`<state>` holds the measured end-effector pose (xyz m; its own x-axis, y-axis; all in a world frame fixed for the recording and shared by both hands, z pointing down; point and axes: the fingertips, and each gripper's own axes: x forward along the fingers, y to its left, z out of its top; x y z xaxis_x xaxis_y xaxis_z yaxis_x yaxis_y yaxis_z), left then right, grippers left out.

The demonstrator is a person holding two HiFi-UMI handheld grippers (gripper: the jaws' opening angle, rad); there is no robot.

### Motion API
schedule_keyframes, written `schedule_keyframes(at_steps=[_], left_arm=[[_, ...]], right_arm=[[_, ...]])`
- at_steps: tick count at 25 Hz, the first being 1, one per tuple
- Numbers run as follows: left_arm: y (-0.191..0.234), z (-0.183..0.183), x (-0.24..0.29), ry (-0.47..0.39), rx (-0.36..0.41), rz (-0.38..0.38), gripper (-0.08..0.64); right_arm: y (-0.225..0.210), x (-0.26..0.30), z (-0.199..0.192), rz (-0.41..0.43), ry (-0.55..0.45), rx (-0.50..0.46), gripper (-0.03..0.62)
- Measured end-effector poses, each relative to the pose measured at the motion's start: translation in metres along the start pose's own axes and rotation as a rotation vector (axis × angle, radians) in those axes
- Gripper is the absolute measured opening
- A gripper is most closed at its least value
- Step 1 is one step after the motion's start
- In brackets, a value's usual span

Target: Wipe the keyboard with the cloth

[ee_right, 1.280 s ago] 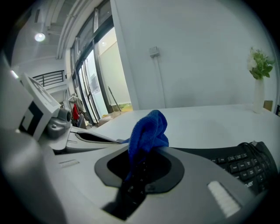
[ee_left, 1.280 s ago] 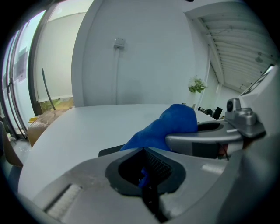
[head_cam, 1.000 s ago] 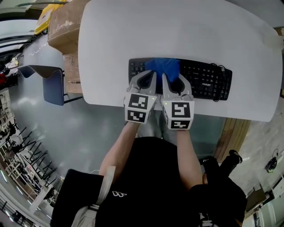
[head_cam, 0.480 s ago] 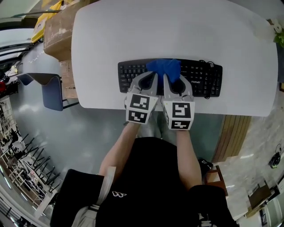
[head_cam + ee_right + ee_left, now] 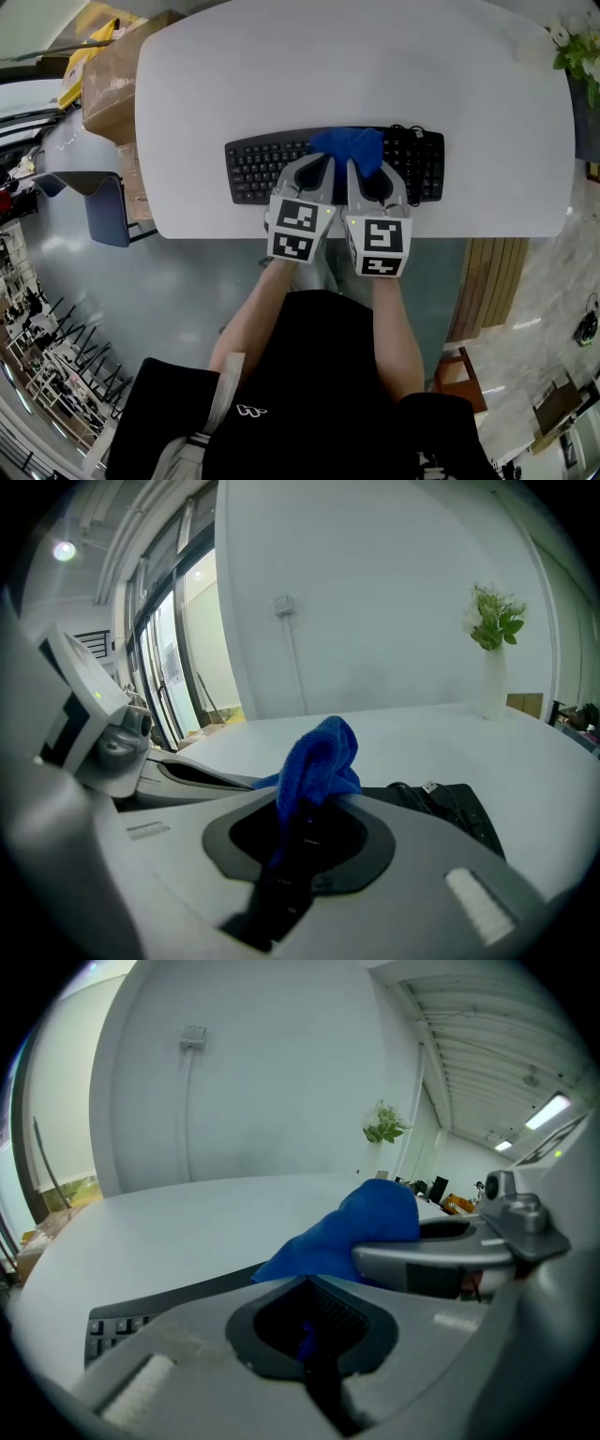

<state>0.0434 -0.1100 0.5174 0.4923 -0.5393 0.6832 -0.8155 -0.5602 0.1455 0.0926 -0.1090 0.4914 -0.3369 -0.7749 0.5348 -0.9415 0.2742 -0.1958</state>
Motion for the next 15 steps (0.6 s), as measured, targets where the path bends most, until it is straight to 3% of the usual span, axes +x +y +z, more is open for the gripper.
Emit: schedule_keyframes(at_steps=[15], left_arm=[[-0.059, 0.028, 0.037, 0.002, 0.041, -0.075, -0.003]], right_arm=[[-0.069, -0.027, 0.002, -0.086, -0.004, 0.019, 0.074]])
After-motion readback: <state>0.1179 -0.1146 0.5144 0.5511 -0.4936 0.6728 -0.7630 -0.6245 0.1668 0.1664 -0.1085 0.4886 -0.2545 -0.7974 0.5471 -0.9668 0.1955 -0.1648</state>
